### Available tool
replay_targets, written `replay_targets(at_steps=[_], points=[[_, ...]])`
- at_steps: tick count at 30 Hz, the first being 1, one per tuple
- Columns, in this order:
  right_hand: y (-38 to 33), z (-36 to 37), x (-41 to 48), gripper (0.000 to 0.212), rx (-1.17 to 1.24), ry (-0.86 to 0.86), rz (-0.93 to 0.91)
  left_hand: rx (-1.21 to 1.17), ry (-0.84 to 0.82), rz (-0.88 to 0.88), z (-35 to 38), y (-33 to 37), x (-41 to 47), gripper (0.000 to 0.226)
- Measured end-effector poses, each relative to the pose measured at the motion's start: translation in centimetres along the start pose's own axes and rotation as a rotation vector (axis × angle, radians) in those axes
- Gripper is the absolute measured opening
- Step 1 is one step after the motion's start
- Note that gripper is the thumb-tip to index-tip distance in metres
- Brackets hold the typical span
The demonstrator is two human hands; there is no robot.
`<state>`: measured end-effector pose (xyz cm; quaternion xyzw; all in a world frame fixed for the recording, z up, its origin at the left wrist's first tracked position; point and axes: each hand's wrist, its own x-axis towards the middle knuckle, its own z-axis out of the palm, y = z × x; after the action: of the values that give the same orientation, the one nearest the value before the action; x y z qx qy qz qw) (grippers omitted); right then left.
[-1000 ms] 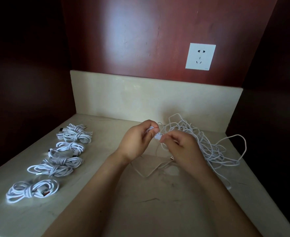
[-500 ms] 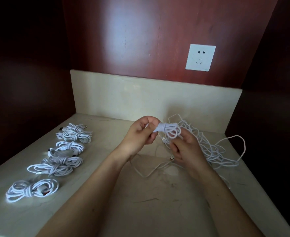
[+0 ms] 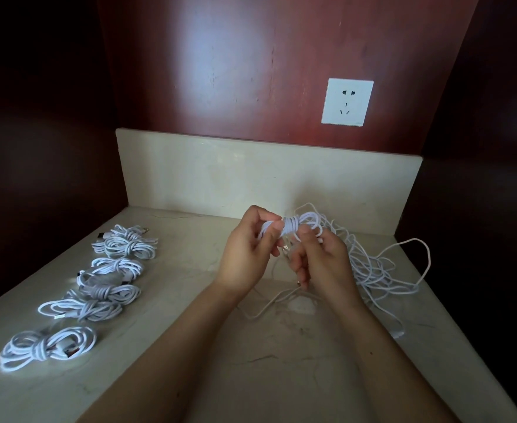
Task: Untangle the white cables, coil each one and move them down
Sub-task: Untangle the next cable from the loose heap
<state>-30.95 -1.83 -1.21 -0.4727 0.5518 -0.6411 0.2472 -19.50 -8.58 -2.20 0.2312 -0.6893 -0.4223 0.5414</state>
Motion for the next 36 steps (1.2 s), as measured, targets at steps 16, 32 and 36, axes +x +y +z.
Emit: replay_targets(at_steps=[16,32,36], points=[[1.4,-1.9,1.2,0.029,-0.45,-0.172,-0.098,-0.041,-0.258,-0.241,-1.2,0.4,0.7,0.008],[0.1,-1.0,0.4,0.027,-0.209,-0.16,0.015,-0.023,-0.183,-0.242,-1.0,0.5,0.6,0.019],[0.2,-0.7,0.1,0.023,-0.236,-0.2,0.028,-0.054,-0.253,-0.31,-1.6,0.7,0.8,0.02]])
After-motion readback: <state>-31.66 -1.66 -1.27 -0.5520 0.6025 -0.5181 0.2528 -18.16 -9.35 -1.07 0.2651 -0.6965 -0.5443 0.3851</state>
